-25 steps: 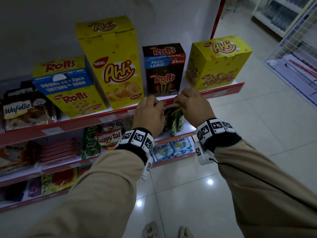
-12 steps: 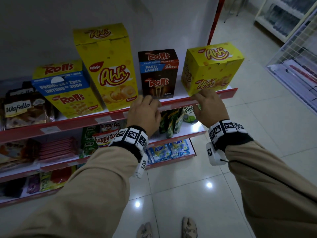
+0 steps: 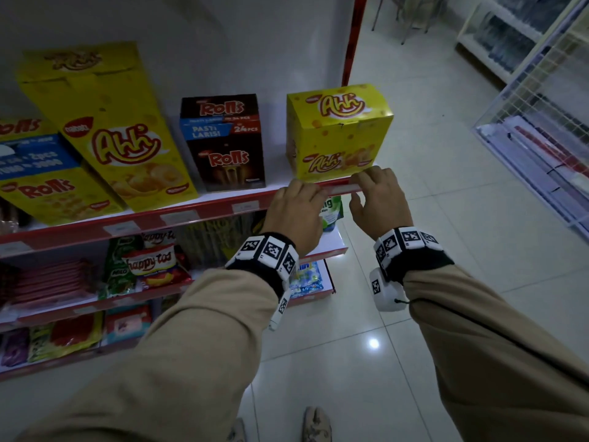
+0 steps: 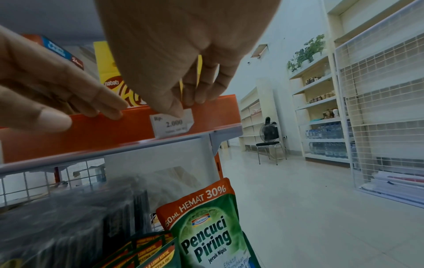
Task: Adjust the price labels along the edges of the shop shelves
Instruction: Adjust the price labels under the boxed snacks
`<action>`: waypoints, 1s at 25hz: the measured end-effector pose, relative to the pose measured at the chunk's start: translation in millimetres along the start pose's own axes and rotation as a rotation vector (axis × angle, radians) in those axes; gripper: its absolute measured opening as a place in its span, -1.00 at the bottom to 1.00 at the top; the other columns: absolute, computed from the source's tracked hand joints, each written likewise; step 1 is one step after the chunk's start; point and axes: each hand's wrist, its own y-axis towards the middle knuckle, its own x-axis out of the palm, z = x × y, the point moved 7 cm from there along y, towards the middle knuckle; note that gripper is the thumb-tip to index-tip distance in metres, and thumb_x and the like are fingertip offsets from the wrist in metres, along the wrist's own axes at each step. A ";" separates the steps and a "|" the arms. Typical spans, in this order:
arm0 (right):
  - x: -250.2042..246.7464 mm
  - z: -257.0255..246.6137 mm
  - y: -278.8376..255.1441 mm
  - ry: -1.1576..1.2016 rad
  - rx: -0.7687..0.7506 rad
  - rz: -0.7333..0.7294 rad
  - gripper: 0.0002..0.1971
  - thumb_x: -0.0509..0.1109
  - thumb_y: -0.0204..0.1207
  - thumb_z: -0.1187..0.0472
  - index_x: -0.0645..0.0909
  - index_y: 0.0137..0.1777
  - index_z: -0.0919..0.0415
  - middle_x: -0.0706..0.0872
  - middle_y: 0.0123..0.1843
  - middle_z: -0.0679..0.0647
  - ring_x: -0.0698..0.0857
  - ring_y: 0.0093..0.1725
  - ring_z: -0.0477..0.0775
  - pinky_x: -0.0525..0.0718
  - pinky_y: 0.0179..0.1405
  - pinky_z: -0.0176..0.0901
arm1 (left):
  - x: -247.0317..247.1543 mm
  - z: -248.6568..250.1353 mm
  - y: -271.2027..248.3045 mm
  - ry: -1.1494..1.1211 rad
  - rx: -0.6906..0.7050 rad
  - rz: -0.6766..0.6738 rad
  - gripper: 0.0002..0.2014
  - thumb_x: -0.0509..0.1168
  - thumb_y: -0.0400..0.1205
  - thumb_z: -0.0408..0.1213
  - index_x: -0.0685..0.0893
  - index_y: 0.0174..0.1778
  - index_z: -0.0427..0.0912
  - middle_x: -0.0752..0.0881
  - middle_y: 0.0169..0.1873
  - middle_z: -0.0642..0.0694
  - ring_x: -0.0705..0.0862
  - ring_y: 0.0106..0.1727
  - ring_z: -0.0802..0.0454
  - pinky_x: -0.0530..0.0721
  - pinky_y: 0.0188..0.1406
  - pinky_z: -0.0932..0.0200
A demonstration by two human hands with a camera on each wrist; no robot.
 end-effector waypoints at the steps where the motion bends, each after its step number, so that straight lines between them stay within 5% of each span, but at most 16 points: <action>1: -0.8 1.8 0.7 0.002 -0.021 0.005 -0.75 0.36 0.37 0.40 0.63 0.07 0.37 0.67 0.06 0.32 0.57 0.05 0.39 0.60 -0.13 0.12 | 1.8 3.9 1.4 -0.003 -0.018 0.011 -0.47 0.22 0.61 -0.13 0.35 0.53 -0.06 0.41 0.46 -0.06 0.33 0.43 -0.11 0.36 0.32 -0.01; 5: -0.1 8.5 3.1 0.005 -0.092 0.004 -0.76 0.35 0.40 0.40 0.65 0.06 0.34 0.70 0.01 0.27 0.58 0.03 0.36 0.60 -0.21 0.07 | 5.9 10.8 6.8 0.022 -0.087 0.052 -0.43 0.26 0.57 -0.10 0.34 0.53 -0.03 0.38 0.45 -0.07 0.34 0.40 -0.12 0.37 0.27 -0.02; 11: 4.7 10.4 6.4 0.010 -0.139 0.021 -0.85 0.41 0.35 0.38 0.65 -0.08 0.31 0.68 -0.08 0.26 0.58 -0.02 0.36 0.58 -0.27 0.07 | 1.8 14.9 19.5 -0.033 -0.096 0.112 -0.61 0.29 0.52 -0.19 0.52 0.29 -0.09 0.51 0.18 -0.10 0.43 0.24 -0.12 0.39 0.17 0.02; 17: -3.0 15.8 4.0 0.040 -0.190 0.120 -0.86 0.41 0.38 0.39 0.68 -0.07 0.26 0.74 -0.19 0.16 0.64 -0.10 0.30 0.63 -0.28 0.01 | 9.2 15.2 20.7 -0.088 -0.106 0.107 -0.53 0.27 0.55 -0.18 0.47 0.42 -0.09 0.50 0.23 -0.10 0.40 0.30 -0.13 0.41 0.26 0.00; 25: 9.5 15.7 7.9 0.026 -0.192 -0.035 -0.86 0.42 0.41 0.34 0.69 -0.04 0.33 0.68 -0.04 0.27 0.57 0.04 0.37 0.64 -0.16 0.14 | 12.6 15.3 21.9 -0.090 -0.128 0.097 -0.56 0.29 0.48 -0.16 0.52 0.31 -0.05 0.49 0.16 -0.11 0.40 0.26 -0.15 0.39 0.16 -0.02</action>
